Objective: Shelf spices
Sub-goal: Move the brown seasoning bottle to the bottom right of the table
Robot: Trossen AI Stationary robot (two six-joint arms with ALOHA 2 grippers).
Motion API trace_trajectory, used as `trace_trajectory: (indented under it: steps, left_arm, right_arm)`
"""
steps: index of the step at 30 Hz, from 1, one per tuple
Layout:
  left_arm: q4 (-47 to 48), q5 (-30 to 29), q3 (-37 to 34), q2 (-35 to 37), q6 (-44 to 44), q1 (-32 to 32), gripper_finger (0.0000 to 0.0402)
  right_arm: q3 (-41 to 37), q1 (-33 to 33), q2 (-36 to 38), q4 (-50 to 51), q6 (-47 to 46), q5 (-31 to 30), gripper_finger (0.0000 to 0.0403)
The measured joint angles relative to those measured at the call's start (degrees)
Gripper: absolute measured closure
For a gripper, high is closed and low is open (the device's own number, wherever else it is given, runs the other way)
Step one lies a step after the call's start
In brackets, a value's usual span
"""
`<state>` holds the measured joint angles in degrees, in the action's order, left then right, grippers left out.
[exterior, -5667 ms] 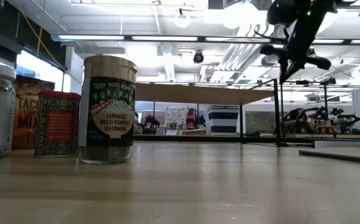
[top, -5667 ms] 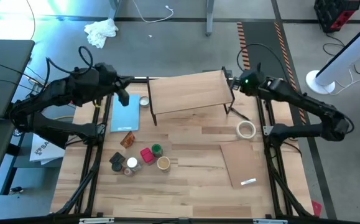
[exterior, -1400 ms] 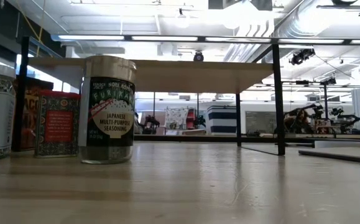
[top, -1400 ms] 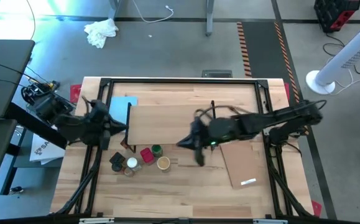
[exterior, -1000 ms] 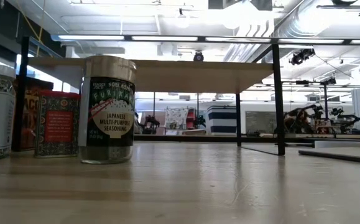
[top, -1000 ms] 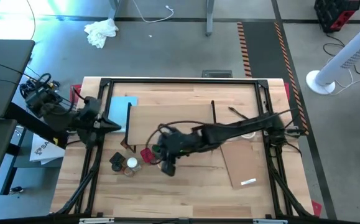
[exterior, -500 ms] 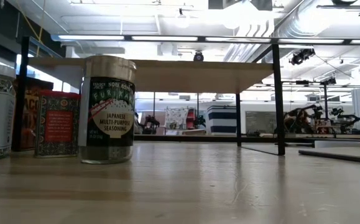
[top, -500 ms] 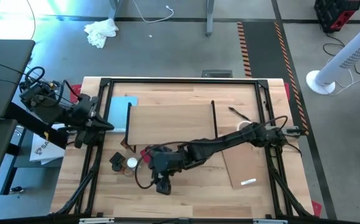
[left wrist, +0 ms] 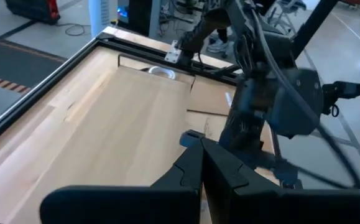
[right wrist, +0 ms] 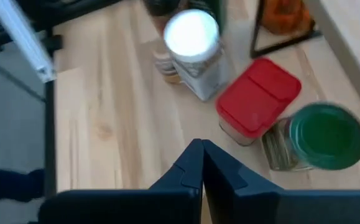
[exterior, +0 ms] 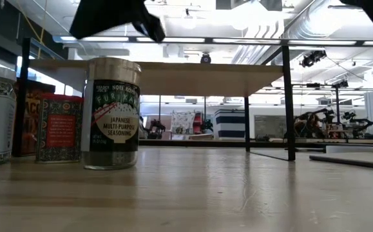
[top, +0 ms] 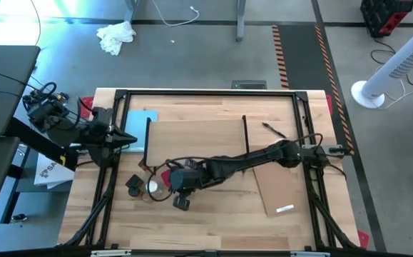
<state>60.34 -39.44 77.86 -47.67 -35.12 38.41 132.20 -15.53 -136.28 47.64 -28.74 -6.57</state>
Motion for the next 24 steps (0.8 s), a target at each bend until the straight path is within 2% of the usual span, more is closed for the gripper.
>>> trace_trajectory:
  steps: [6, 14, 24]
  left_arm:
    - [0.11, -0.83, -0.3, -0.37, -0.8, -0.02, 0.0401]
    - [0.59, -1.79, -0.3, -0.72, -0.82, -0.02, 0.0402]
    - [2.34, -1.71, -0.27, -1.0, -1.07, -0.02, 0.0401]
  right_arm:
    - [-0.02, 0.69, -2.24, 0.01, -5.55, -5.2, 0.0402]
    - [0.06, 0.74, -3.03, 4.29, -5.8, -4.95, 0.0402]
    - [0.63, -1.17, -2.56, 15.46, -6.16, 3.71, 0.0403]
